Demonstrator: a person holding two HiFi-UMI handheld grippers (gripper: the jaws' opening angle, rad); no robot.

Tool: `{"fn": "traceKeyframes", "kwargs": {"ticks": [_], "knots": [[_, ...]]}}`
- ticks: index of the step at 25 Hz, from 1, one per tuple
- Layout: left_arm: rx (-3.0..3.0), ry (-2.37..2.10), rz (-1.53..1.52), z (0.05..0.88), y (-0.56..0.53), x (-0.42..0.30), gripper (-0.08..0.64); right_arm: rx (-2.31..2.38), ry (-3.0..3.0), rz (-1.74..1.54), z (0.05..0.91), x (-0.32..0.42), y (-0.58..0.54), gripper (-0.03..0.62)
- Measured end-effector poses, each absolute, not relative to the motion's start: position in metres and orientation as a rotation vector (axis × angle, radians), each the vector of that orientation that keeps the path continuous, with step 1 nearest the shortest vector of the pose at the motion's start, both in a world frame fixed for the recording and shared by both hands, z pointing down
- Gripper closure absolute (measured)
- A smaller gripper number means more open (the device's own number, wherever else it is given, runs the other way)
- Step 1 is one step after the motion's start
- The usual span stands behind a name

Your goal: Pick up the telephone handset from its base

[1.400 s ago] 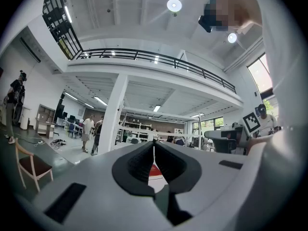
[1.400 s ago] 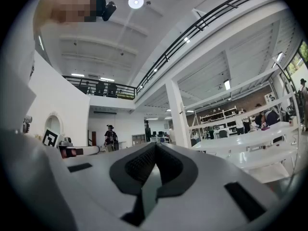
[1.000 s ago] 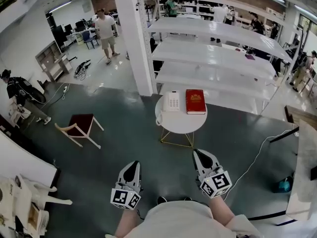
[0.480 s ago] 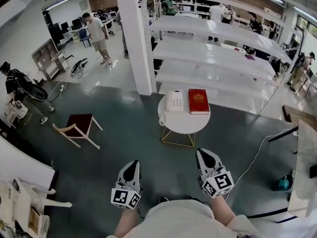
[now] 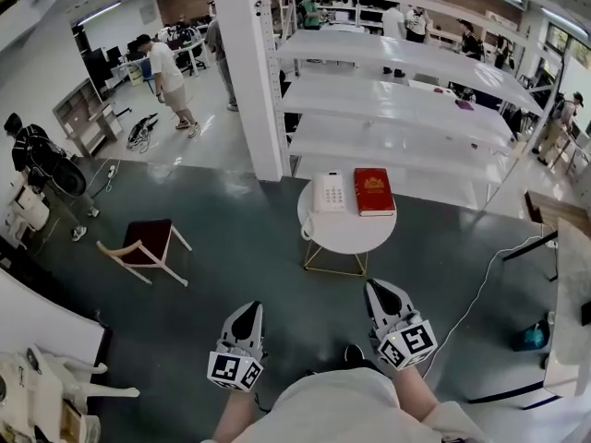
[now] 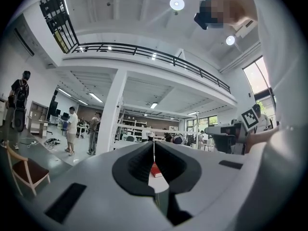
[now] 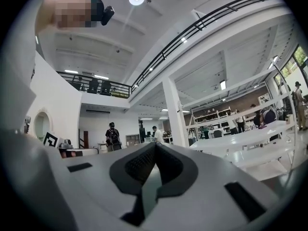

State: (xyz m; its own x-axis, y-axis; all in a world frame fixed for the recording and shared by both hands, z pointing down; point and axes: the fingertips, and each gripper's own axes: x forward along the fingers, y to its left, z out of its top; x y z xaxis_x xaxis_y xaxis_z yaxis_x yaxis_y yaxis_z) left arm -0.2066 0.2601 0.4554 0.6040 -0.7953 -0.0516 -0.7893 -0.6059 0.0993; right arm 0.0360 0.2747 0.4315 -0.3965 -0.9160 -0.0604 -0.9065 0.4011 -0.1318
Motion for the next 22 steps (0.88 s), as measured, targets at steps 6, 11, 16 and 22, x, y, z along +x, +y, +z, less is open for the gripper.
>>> {"fn": "traceKeyframes", "kwargs": {"ticks": [6, 11, 16, 22], "knots": [[2.744, -1.369, -0.133, 0.458, 0.232, -0.206, 0.538, -1.637, 2.511, -0.138, 0.437, 0.041, 0.246, 0.583], [2.762, -1.366, -0.127, 0.456, 0.194, -0.193, 0.537, -1.585, 2.523, -0.095, 0.438, 0.05, 0.203, 0.583], [2.775, -1.401, -0.124, 0.458, 0.139, -0.175, 0.537, -1.511, 2.566, -0.055, 0.438, 0.058, 0.14, 0.583], [2.71, -1.492, -0.148, 0.446, 0.066, -0.154, 0.537, -1.457, 2.607, -0.08, 0.438, 0.084, 0.056, 0.583]]}}
